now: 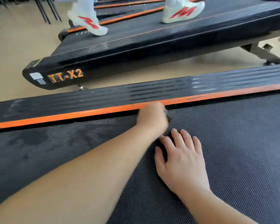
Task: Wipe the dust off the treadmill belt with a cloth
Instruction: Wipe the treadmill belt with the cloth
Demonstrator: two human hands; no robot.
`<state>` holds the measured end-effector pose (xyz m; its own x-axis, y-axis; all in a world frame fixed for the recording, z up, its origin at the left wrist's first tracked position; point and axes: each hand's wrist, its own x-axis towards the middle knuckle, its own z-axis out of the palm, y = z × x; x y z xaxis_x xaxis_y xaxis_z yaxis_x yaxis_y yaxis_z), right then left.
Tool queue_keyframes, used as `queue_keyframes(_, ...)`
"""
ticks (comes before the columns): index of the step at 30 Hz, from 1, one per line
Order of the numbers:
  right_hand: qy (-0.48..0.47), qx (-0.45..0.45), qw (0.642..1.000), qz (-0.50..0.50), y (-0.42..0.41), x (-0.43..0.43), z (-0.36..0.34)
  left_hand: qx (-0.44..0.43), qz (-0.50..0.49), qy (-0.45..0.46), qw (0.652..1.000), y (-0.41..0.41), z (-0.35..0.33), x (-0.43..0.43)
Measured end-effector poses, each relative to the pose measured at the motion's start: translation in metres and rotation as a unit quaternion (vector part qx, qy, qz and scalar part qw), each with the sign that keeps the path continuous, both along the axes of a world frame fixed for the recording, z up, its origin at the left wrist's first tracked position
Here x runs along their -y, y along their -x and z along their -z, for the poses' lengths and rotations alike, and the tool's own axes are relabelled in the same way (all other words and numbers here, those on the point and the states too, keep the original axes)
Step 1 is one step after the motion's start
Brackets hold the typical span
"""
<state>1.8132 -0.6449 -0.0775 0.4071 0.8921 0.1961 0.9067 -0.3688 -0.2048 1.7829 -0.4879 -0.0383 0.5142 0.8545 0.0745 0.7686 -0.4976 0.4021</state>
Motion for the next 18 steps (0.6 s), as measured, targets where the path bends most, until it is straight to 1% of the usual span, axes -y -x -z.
queue_keyframes(3,0.001,-0.003,1.0,-0.003,0.001,0.0,0.0,0.01,0.102,-0.005,0.995,-0.032,-0.003,0.004)
queue_keyframes(5,-0.001,0.001,1.0,-0.002,0.0,0.0,0.001,0.014,0.148,-0.022,0.989,-0.013,-0.006,-0.001)
queue_keyframes(6,-0.004,0.0,1.0,-0.001,-0.001,0.0,0.002,0.014,0.152,-0.026,0.988,0.006,-0.005,-0.006)
queue_keyframes(8,-0.005,0.0,1.0,-0.001,0.0,-0.001,0.001,-0.007,0.131,-0.036,0.991,0.053,-0.005,-0.018)
queue_keyframes(11,-0.004,-0.002,1.0,-0.002,0.001,0.001,0.0,-0.071,0.061,-0.038,0.995,0.121,-0.006,-0.033)
queue_keyframes(13,-0.004,0.0,1.0,-0.001,0.001,0.001,-0.001,-0.084,0.034,-0.03,0.995,0.14,-0.011,-0.036)
queue_keyframes(15,-0.002,-0.003,1.0,0.0,0.001,0.001,-0.001,-0.063,0.031,-0.036,0.997,0.132,-0.016,-0.033)
queue_keyframes(18,-0.006,-0.001,1.0,0.0,0.001,0.001,-0.001,0.02,0.024,-0.035,0.999,0.102,-0.014,-0.021)
